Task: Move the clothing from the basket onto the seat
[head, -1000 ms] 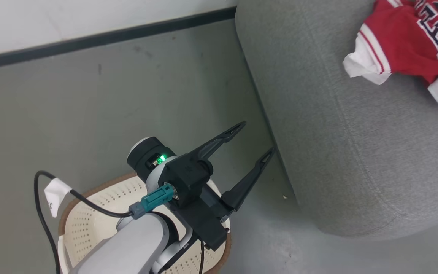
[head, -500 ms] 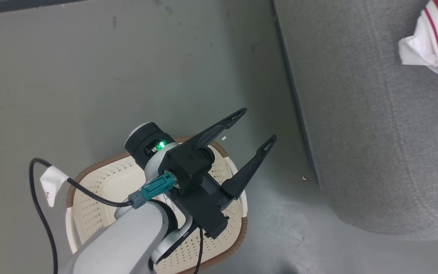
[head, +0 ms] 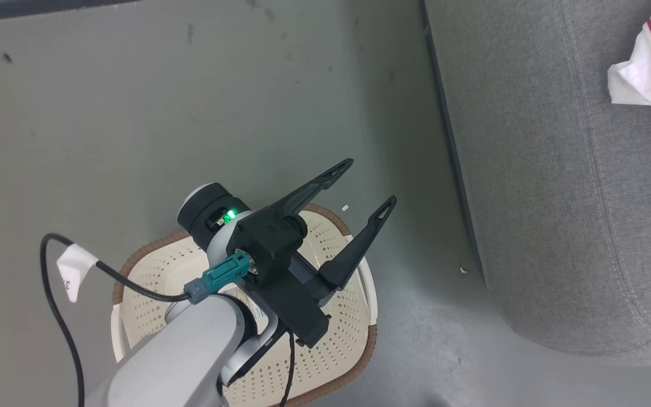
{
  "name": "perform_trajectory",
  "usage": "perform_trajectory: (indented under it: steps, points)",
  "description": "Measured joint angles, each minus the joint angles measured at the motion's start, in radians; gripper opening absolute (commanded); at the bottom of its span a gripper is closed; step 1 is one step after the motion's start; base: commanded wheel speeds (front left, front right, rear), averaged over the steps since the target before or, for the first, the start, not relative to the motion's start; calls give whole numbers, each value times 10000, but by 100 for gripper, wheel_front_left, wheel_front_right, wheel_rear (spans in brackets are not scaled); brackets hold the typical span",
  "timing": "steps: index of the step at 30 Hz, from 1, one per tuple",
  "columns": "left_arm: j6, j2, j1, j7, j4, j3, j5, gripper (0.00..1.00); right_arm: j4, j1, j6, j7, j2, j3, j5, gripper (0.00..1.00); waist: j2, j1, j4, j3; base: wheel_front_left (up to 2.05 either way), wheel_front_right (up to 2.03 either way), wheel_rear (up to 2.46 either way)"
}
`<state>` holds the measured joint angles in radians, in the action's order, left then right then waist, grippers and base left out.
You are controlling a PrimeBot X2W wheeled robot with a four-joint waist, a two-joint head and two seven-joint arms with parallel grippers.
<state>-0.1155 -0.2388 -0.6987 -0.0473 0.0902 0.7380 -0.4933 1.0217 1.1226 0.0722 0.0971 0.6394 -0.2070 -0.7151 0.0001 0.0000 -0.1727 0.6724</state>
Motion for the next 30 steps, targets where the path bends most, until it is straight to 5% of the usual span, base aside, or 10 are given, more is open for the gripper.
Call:
perform_trajectory:
  steps: [1, 15, 30]
  points:
    - [-2, -2, 0, -29, 38, -2, -2, 100, 77, 47, 36, 125, -81, -75, -2, 100, 0, 0, -7, -51, 0, 0, 0]
    - [-75, 88, 165, -696, 907, 13, -257, 100, 892, 248, 426, 1388, -142, -742, 121, 100, -1, -1, -114, -1252, 0, 0, 0]
    - [13, 178, 1295, -1369, 1626, -244, -775, 100, 650, -1795, 512, 1461, -29, -1114, -25, 100, -3, -2, -193, -3052, 0, 0, 0]
